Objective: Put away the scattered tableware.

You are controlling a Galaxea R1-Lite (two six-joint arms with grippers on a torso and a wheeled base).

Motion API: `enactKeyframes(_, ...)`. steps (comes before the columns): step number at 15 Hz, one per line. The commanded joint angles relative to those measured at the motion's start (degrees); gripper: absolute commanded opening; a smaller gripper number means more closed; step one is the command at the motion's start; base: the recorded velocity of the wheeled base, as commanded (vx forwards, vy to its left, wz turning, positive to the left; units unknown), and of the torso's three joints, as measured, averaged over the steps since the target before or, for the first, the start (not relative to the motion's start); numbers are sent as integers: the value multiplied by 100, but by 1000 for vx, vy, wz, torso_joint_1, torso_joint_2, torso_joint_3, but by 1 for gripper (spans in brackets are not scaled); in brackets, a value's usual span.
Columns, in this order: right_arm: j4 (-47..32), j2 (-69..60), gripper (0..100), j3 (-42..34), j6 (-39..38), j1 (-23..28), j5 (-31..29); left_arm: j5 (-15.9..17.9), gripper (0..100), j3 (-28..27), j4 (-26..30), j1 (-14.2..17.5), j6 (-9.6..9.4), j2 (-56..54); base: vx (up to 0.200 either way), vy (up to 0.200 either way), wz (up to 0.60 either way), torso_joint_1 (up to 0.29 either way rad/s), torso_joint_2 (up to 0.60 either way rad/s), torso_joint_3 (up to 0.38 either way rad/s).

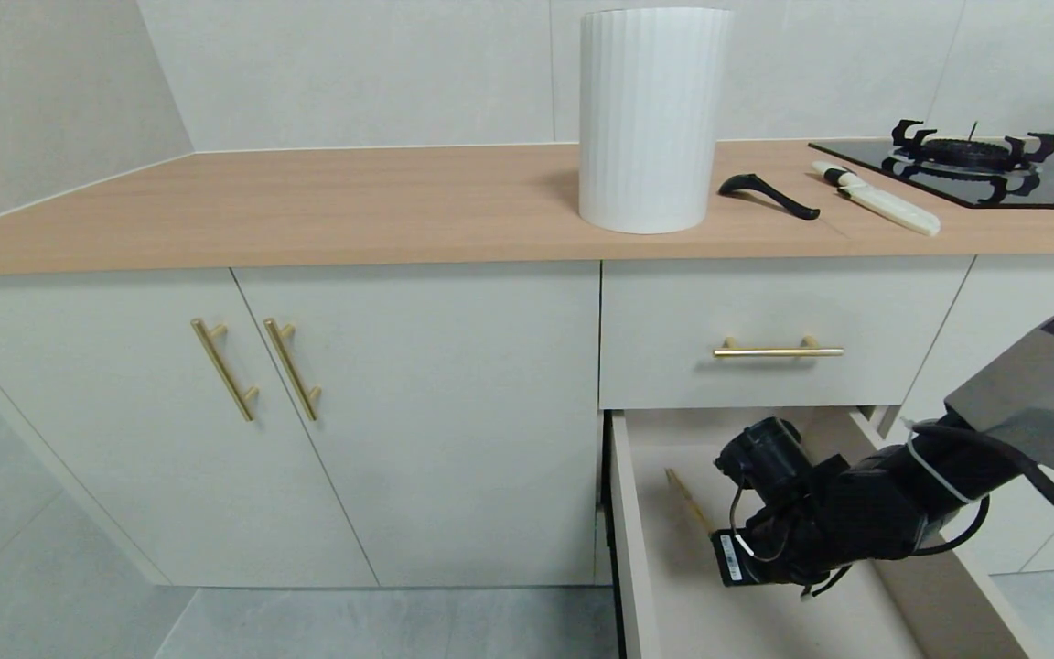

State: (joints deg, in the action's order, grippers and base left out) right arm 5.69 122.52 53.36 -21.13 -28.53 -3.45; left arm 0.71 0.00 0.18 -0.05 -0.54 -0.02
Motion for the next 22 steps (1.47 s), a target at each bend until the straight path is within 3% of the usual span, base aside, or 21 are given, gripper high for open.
enactKeyframes(1, 90, 334, 0, -10, -76, -92, -7, 0, 100, 0, -1, 5, 1, 2, 0, 0, 0, 0, 0, 0)
enactKeyframes(4, 371, 897, 0, -1, -155, -162, -411, 0, 100, 0, -1, 5, 1, 2, 0, 0, 0, 0, 0, 0)
enactKeyframes(12, 415, 932, 0, 43, -155, -162, -437, 0, 100, 0, -1, 5, 10, 2, 0, 0, 0, 0, 0, 0)
enactKeyframes(13, 415, 932, 100, 43, -155, -162, -437, 0, 100, 0, -1, -4, 1, 2, 0, 0, 0, 0, 0, 0)
enactKeyframes(20, 406, 879, 100, 26, -155, -162, -437, 0, 100, 0, -1, 5, 1, 2, 0, 0, 0, 0, 0, 0)
enactKeyframes(22, 354, 361, 100, -106, -146, -171, -666, 0, 100, 0, -1, 5, 1, 2, 0, 0, 0, 0, 0, 0)
